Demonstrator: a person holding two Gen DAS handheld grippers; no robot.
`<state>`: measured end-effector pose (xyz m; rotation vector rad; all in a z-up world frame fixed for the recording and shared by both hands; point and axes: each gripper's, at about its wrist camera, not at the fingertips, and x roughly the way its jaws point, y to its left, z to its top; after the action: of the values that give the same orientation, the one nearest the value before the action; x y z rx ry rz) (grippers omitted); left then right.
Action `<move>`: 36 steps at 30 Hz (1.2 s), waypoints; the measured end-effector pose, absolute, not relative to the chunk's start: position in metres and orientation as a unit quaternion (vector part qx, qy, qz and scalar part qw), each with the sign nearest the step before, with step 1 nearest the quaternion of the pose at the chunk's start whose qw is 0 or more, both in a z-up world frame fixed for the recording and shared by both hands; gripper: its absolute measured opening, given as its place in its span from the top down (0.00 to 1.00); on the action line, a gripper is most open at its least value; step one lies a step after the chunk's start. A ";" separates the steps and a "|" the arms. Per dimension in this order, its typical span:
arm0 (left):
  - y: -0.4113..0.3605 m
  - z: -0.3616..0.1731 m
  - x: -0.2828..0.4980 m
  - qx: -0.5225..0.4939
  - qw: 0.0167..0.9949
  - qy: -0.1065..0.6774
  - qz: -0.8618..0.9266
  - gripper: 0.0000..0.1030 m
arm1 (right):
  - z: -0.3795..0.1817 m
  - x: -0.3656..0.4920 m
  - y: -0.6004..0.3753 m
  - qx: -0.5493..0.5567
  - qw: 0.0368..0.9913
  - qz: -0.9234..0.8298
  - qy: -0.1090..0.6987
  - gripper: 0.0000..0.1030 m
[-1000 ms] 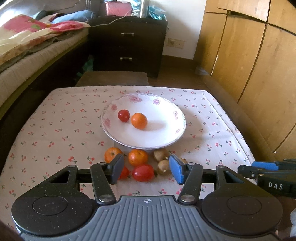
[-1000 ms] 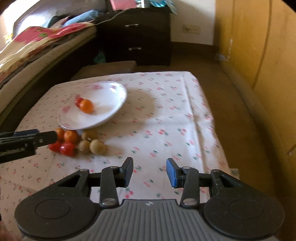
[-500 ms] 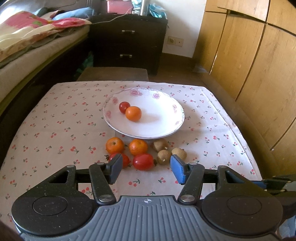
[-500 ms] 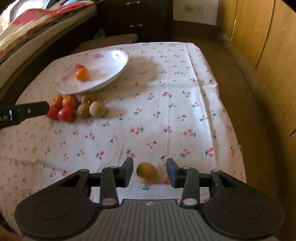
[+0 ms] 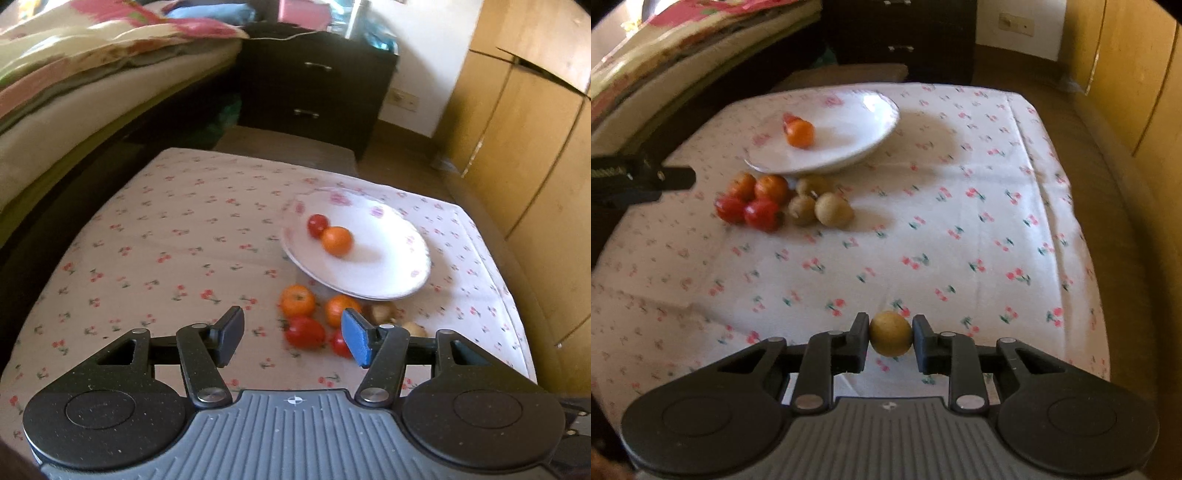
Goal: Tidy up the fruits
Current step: 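Grasp the lone tan round fruit with the right tool while the left tool nears the tomatoes, then position the open left tool around a red tomato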
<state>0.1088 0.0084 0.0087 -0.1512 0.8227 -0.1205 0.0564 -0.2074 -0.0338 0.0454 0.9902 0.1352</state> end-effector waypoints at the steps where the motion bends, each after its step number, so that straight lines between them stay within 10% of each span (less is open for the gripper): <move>1: 0.009 0.008 0.109 -0.070 0.912 0.400 -0.056 0.36 | -0.031 0.057 -0.207 0.025 0.879 0.069 0.470 0.74; 36: -0.015 -0.029 0.124 -0.026 0.875 0.452 -0.170 0.43 | -0.032 0.067 -0.192 0.054 0.866 0.109 0.485 0.74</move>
<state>0.1242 -0.0148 -0.0289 -0.0537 0.9428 -0.3545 0.0665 -0.1921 -0.0325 0.1126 1.0169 0.2286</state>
